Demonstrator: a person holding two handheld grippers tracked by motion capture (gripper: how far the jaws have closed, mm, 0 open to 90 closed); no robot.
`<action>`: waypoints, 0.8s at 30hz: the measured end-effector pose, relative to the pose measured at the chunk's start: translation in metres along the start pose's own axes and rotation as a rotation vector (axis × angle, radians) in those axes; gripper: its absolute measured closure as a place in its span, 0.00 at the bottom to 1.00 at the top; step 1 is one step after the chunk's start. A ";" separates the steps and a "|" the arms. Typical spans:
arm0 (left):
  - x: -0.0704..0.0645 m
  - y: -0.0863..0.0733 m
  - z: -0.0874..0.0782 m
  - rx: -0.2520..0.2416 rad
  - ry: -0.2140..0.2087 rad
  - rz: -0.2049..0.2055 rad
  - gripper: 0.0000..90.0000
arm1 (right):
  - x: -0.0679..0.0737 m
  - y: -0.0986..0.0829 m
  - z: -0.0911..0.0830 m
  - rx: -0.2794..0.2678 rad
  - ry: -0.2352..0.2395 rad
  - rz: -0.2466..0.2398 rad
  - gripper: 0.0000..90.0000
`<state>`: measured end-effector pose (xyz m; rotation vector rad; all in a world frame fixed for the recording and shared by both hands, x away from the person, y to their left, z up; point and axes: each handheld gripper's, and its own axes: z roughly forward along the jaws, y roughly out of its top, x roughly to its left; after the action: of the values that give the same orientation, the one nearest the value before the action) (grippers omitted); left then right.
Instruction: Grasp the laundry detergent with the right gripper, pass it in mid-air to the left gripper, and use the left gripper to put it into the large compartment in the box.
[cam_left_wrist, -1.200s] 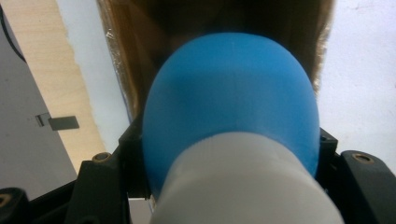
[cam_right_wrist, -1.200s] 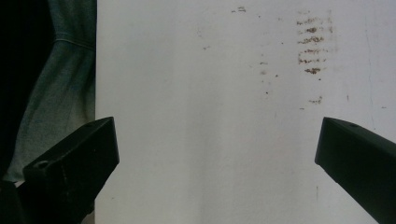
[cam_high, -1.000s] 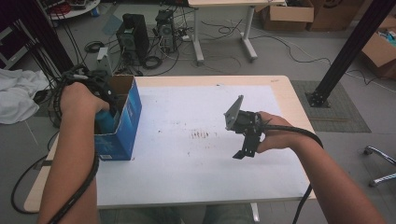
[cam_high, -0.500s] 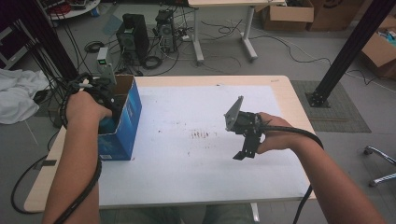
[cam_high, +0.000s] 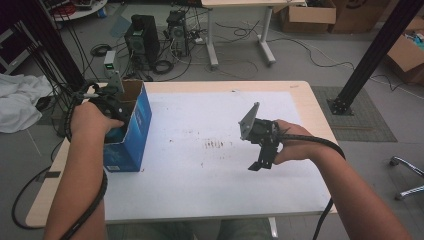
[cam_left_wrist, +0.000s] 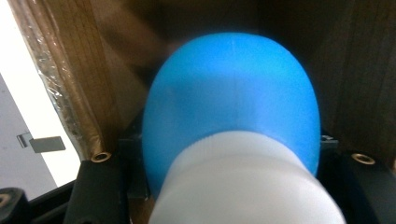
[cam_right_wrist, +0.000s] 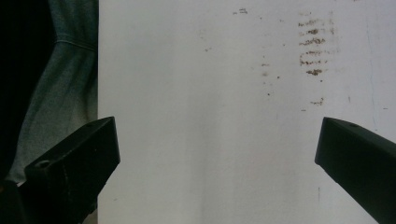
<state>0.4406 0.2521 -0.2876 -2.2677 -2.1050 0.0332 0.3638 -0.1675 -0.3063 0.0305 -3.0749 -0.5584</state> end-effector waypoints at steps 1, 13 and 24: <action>0.000 0.000 0.000 -0.004 0.002 -0.002 0.42 | 0.000 0.001 0.000 -0.001 0.001 -0.002 0.00; 0.003 -0.004 0.001 -0.027 -0.039 -0.002 0.37 | 0.003 -0.001 0.001 0.003 0.003 -0.005 0.00; 0.000 -0.005 -0.011 -0.049 -0.025 0.016 0.34 | 0.002 0.001 -0.004 0.014 -0.001 -0.006 0.00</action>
<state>0.4367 0.2524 -0.2766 -2.3229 -2.1231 0.0105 0.3616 -0.1683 -0.3021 0.0399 -3.0812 -0.5379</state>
